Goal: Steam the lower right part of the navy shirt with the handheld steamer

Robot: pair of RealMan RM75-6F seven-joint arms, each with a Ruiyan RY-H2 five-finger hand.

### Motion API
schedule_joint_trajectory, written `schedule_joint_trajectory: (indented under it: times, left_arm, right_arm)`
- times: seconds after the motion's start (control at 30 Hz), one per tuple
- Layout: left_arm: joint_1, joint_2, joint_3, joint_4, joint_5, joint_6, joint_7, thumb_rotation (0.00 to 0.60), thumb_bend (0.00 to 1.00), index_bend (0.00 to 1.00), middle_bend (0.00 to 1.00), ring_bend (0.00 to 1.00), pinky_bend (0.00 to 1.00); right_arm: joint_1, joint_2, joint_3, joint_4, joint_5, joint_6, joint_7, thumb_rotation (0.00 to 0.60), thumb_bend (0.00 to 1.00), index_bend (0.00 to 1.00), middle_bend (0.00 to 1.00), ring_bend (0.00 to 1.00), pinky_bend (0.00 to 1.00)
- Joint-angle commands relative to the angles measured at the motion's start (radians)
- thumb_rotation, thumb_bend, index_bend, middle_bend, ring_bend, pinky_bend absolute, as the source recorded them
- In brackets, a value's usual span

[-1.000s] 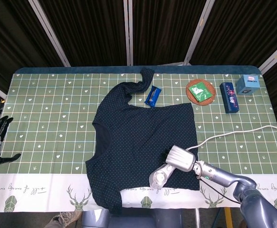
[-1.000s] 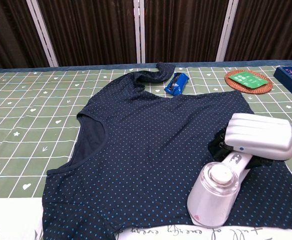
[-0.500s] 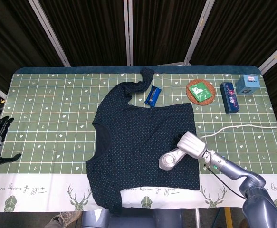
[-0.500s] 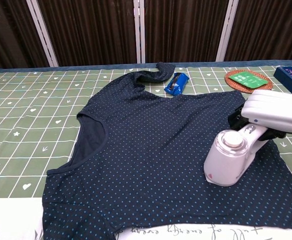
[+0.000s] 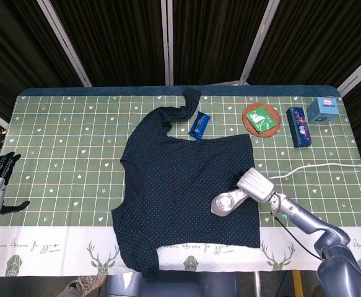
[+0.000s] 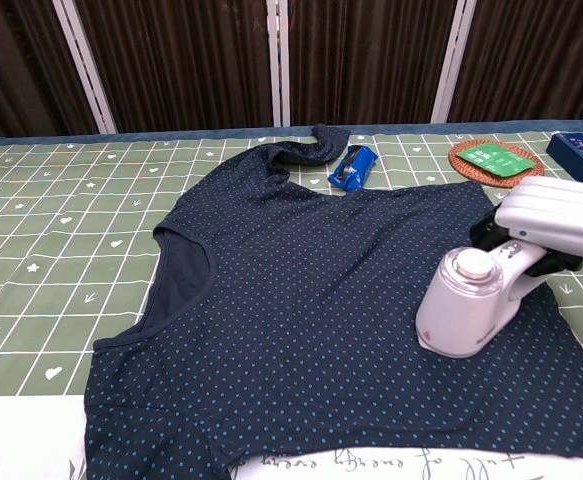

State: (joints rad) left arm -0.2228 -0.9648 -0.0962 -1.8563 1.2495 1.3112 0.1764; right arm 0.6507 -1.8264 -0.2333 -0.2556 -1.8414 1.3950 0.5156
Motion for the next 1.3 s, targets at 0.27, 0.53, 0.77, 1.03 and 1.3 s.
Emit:
schedule_joint_trajectory:
  times: [0.27,0.53,0.77,1.03,1.3]
  left_arm:
    - [0.0,0.004,0.0,-0.001,0.0,-0.002,-0.006,0.6,0.0,0.0,0.0,0.0,0.0]
    - [-0.001,0.003,0.001,0.001,0.001,-0.002,-0.005,0.6,0.0,0.0,0.0,0.0,0.0]
    - [0.0,0.005,0.0,0.001,0.002,-0.001,-0.009,0.6,0.0,0.0,0.0,0.0,0.0]
    - [-0.001,0.005,0.0,0.001,0.0,-0.003,-0.01,0.6,0.0,0.0,0.0,0.0,0.0]
    - [0.001,0.007,0.001,-0.005,0.005,0.002,-0.011,0.6,0.0,0.0,0.0,0.0,0.0]
  right_arm:
    - [0.011,-0.015,-0.034,-0.057,-0.045,0.057,-0.013,0.6,1.0,0.8,0.64,0.61,0.9]
    - [0.026,-0.012,-0.062,-0.108,-0.09,0.118,-0.048,0.6,1.0,0.8,0.64,0.61,0.9]
    - [0.031,0.001,-0.048,-0.148,-0.081,0.129,-0.054,0.6,1.0,0.8,0.64,0.61,0.9]
    - [0.036,0.053,0.09,-0.164,0.066,0.084,0.005,0.6,1.0,0.8,0.64,0.61,0.9]
    - [0.041,0.081,0.203,-0.113,0.207,-0.07,-0.004,0.6,1.0,0.8,0.64,0.61,0.9]
